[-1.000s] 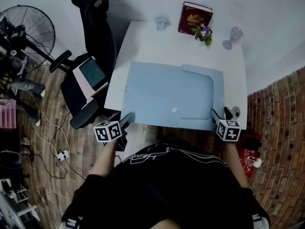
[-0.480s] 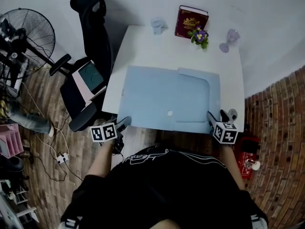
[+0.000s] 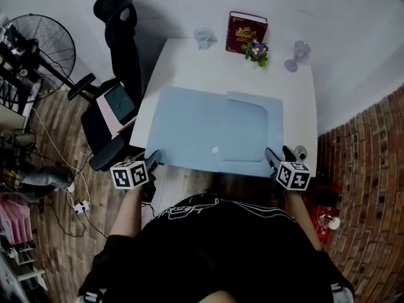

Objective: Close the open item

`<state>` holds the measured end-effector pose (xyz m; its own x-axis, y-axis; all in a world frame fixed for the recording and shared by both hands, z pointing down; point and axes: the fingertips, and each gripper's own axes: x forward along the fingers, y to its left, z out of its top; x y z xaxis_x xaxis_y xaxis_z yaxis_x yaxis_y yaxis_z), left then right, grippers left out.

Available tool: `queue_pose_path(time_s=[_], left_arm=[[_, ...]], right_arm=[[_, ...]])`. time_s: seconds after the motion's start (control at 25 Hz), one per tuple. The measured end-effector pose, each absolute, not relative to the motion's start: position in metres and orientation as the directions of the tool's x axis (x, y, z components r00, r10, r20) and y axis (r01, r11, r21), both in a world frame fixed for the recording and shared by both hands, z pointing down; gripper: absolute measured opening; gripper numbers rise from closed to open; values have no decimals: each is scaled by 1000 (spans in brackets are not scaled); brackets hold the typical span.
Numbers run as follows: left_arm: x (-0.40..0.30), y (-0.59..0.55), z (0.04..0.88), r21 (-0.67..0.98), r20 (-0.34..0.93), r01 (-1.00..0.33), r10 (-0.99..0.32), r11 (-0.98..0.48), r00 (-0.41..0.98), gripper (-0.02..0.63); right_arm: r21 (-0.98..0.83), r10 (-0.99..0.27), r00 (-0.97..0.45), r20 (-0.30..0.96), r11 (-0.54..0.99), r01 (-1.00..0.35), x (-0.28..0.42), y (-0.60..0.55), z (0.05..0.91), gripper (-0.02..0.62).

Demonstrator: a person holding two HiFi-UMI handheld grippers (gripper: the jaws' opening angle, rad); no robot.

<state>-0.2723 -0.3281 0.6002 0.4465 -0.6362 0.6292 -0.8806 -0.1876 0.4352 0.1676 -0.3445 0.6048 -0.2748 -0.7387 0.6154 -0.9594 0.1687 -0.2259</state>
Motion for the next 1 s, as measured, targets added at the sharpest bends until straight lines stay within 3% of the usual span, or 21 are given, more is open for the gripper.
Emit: queue_pose_path(time_s=[0.2,0.4,1.0], left_arm=[[-259,-328,564,417,594,-893,-694,-167,407,89],[-234,-323,517,435,515,-880,-750,-189,416,66],[-112,-307,435,418,345,-816,-761,-398,549,61]], right_arm=[[-282,-755,-330,566,199,-939,177,-342,587,317],[-340,-763,-407,501,259,-904,179,-337,562,254],[-364,-806,-444,390,308,-879,226,-276,512,163]])
